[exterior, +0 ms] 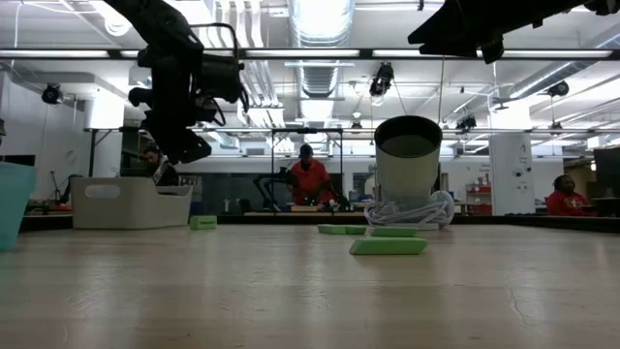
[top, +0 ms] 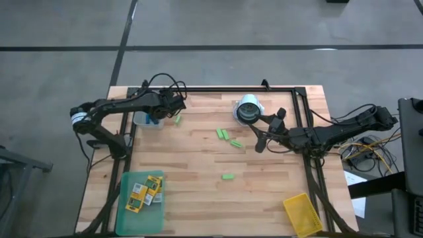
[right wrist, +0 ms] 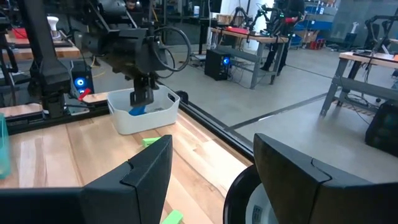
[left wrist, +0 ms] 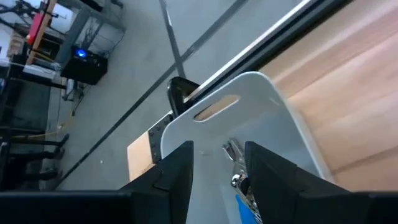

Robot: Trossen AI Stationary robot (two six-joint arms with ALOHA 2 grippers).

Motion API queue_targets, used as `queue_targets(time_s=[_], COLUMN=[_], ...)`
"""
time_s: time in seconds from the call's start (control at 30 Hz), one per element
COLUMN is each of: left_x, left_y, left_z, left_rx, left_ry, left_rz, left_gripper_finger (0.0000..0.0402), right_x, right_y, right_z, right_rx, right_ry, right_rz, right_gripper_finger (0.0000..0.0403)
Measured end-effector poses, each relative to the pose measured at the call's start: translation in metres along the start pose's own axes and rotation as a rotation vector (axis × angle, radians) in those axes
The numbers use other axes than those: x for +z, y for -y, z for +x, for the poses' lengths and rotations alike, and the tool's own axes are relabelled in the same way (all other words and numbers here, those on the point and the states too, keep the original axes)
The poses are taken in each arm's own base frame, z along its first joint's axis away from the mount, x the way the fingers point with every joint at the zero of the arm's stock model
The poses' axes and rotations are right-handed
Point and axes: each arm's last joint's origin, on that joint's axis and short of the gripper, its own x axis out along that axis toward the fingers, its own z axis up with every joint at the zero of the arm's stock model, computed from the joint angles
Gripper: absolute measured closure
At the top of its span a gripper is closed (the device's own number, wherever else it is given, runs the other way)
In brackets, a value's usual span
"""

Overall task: Pick & Place School Supplies
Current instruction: Put the blue puncher hole into the gray bin, then put the green eraser into the yellow bin

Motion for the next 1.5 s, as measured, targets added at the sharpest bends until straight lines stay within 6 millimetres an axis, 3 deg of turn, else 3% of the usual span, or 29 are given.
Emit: queue_targets(time_s=[0.43, 1.07, 1.4, 1.5], left_x=[-0.005, 0.010, 0.017, 0.029], left_y=[-0.016, -0.028, -0.014, -0.009], left_z=[0.041, 0.062, 0.055, 0.047], left_rx=[0.011, -0.062, -0.466, -0.584], left_ry=[-0.121, -0.093, -0.131, -0.056], left_rz=[-0.049, -0.100, -0.271, -0.313], left_gripper_finger=[0.0252, 0.0252, 0.0252, 0.0252], right_x=[0.000, 0.000, 0.000, 0.000], right_y=[0.000, 0.000, 0.000, 0.000], right_z=[0.000, 0.000, 0.000, 0.000], right_rx=[0.000, 0.001, 0.000, 0.000], right_ry=[0.000, -0.001, -0.001, -0.001], right_rz=[0.000, -0.001, -0.005, -0.005], right_gripper_finger=[0.0183, 0.0183, 0.0183, 0.0183])
